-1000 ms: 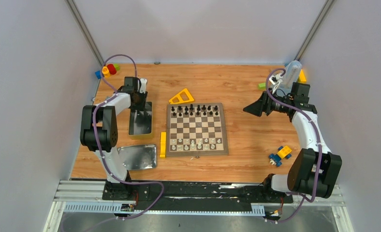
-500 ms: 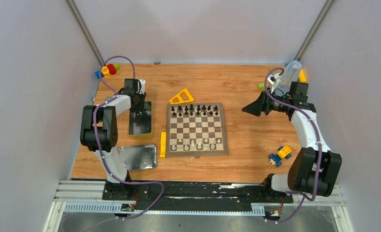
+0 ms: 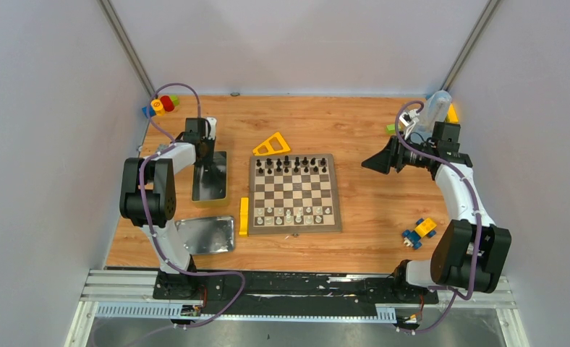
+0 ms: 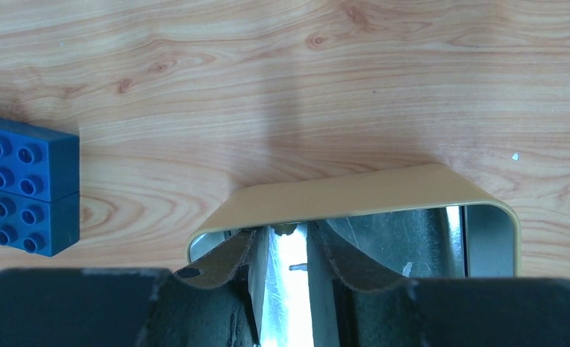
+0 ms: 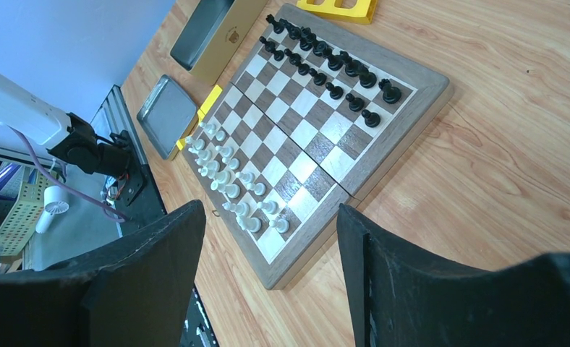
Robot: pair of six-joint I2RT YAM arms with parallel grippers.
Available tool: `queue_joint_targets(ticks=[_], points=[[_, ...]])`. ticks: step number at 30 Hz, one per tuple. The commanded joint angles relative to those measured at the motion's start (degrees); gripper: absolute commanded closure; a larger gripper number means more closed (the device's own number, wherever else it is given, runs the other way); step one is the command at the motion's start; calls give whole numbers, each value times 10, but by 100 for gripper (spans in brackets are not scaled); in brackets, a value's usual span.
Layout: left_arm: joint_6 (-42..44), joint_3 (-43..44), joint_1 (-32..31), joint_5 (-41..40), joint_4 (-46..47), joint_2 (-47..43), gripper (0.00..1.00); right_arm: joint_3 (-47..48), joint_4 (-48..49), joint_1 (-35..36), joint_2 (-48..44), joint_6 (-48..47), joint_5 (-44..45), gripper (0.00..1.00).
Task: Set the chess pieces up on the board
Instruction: Pick up the chess piece from the storage box.
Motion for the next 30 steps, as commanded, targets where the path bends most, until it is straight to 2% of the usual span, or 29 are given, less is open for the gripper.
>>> queue_joint_targets(ticks=[1, 19, 23, 30], points=[[-11, -2, 5, -7, 33, -35, 69, 26, 3, 5, 3, -21, -19, 32], [-6, -5, 17, 25, 26, -41, 82, 32, -7, 11, 11, -28, -18, 32], [15, -33, 17, 56, 18, -87, 84, 32, -9, 12, 14, -30, -17, 32], [66, -79, 17, 105, -26, -222, 84, 38, -15, 18, 21, -34, -14, 32]])
